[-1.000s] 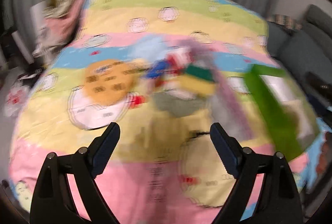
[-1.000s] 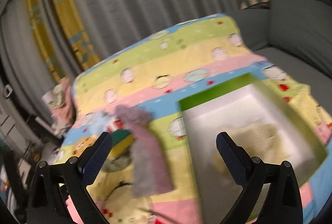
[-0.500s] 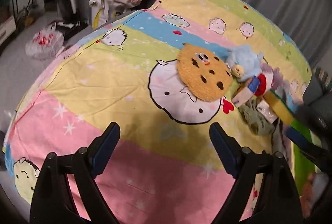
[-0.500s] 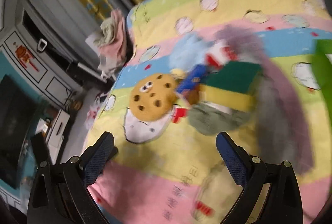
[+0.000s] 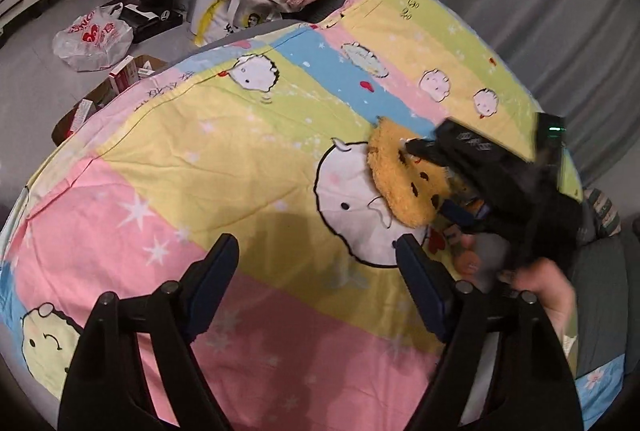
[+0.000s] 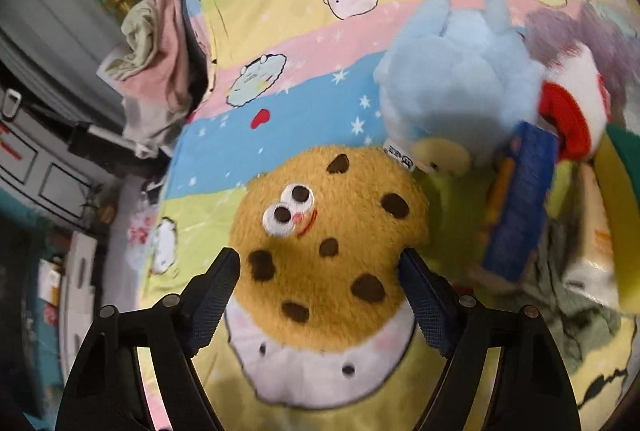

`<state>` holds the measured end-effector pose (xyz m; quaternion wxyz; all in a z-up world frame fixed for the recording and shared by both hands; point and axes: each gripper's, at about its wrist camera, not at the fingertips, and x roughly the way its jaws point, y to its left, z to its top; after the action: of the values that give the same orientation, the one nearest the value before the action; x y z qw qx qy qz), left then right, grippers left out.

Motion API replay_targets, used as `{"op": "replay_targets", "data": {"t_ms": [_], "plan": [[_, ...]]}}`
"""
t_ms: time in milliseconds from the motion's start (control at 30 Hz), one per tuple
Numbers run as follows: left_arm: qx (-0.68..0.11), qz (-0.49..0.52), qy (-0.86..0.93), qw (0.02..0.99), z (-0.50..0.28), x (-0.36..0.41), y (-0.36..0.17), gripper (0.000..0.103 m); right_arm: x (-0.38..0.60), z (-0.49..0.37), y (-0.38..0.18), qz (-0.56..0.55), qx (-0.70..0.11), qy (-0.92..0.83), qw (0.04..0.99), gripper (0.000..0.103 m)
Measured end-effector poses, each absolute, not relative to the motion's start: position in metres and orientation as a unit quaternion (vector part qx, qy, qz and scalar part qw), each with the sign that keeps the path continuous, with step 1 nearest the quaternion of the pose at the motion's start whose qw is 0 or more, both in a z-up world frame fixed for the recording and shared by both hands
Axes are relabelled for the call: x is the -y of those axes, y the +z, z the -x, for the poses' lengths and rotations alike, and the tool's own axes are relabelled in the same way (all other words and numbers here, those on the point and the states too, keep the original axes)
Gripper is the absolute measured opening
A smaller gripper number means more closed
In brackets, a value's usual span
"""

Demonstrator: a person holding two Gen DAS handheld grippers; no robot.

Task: Organize soft objects
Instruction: 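Move the right gripper back to the cookie-shaped plush and close on it, then lift the cookie plush with the right gripper toward the green box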

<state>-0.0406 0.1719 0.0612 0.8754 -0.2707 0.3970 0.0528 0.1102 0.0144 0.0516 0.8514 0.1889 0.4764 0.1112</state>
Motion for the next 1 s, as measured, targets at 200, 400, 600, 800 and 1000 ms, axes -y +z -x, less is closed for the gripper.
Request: {"op": "replay_targets", "data": {"t_ms": [200, 400, 600, 800, 1000], "plan": [[-0.389, 0.298, 0.028, 0.871, 0.040, -0.180, 0.065, 0.079, -0.017, -0.113, 0.047, -0.171, -0.463, 0.095, 0.864, 0.068], [-0.413, 0.307, 0.002, 0.858, 0.030, -0.174, 0.058, 0.079, -0.009, -0.112, 0.050, -0.180, -0.448, 0.094, 0.871, 0.024], [-0.412, 0.300, -0.005, 0.861, 0.034, -0.168, 0.060, 0.079, -0.007, -0.105, 0.059, -0.187, -0.441, 0.116, 0.870, 0.016], [-0.412, 0.306, 0.002, 0.858, 0.033, -0.172, 0.059, 0.079, -0.004, -0.074, 0.078, -0.170, -0.434, 0.155, 0.871, 0.014], [-0.407, 0.295, 0.006, 0.865, 0.036, -0.168, 0.062, 0.079, 0.021, -0.022, 0.088, -0.141, -0.432, 0.159, 0.876, 0.014]]}}
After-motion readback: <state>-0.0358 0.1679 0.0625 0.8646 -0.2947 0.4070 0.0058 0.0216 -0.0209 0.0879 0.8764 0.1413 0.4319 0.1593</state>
